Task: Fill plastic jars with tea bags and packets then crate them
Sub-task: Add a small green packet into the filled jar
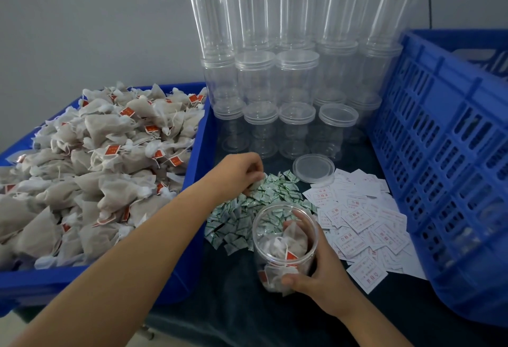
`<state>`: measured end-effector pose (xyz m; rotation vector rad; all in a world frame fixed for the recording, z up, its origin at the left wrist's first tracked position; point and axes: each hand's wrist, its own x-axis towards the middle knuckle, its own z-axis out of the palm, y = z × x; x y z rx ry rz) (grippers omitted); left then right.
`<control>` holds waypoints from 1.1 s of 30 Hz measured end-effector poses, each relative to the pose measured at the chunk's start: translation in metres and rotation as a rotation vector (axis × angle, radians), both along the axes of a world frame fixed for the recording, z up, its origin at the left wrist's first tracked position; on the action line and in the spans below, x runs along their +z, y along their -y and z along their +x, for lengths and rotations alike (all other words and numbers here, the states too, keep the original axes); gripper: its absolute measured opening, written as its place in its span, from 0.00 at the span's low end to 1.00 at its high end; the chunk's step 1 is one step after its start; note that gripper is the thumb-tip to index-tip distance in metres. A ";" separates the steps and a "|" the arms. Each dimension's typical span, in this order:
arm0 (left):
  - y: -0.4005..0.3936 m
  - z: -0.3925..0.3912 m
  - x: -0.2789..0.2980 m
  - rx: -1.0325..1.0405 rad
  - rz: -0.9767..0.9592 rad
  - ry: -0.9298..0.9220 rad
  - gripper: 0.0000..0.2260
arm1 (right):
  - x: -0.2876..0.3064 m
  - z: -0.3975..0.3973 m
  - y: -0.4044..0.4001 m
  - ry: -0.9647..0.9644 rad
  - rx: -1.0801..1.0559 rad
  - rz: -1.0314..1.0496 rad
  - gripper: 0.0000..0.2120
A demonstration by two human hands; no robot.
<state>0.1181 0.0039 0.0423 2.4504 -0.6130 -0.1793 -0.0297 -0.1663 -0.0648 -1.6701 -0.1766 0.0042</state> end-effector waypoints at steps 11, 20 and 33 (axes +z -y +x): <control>0.001 -0.029 0.031 -0.269 -0.487 -0.358 0.05 | 0.001 0.000 -0.001 0.015 -0.002 0.008 0.54; 0.005 -0.040 0.032 -0.487 -0.252 -0.298 0.04 | -0.003 0.002 -0.002 0.040 -0.009 -0.006 0.49; 0.040 -0.019 0.037 -0.328 -0.086 -0.085 0.07 | 0.001 0.000 -0.002 0.093 -0.033 0.029 0.46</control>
